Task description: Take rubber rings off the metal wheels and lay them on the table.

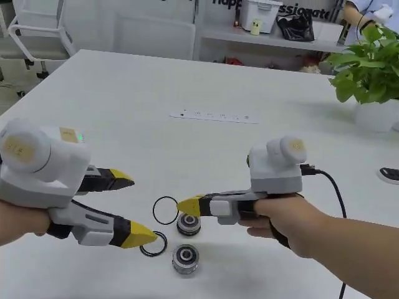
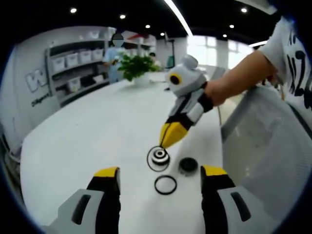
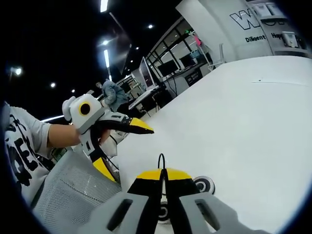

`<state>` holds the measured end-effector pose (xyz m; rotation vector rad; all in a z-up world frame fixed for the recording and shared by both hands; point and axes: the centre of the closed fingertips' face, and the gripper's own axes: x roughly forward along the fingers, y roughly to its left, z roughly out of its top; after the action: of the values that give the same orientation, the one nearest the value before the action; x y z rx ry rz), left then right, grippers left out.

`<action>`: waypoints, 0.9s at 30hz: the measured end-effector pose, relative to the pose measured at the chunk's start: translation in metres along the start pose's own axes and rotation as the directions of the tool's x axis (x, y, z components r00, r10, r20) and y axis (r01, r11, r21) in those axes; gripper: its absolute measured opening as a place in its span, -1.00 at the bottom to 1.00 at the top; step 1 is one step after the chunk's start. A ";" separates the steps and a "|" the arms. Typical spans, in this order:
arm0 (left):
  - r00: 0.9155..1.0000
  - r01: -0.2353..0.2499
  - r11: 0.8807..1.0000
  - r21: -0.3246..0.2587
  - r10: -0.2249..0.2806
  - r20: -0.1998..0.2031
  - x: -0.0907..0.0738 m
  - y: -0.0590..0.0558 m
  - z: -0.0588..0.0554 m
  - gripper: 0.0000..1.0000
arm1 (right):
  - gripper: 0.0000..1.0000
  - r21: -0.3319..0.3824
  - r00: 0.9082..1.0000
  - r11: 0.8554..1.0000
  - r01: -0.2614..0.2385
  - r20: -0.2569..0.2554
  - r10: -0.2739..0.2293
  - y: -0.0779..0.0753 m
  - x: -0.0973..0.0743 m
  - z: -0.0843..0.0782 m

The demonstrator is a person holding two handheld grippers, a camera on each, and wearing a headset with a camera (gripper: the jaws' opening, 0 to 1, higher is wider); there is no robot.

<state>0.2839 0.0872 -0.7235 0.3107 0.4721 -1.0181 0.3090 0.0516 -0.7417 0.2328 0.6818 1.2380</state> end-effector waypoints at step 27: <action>1.000 -0.022 1.000 -0.003 0.022 -0.013 -0.014 0.003 -0.013 0.43 | -1.00 0.047 0.995 0.998 -0.034 -0.094 0.038 0.005 0.019 -0.022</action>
<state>0.2775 0.1049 -0.7276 0.3190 0.4807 -0.9942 0.2950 0.0666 -0.7628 0.2255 0.7912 1.2756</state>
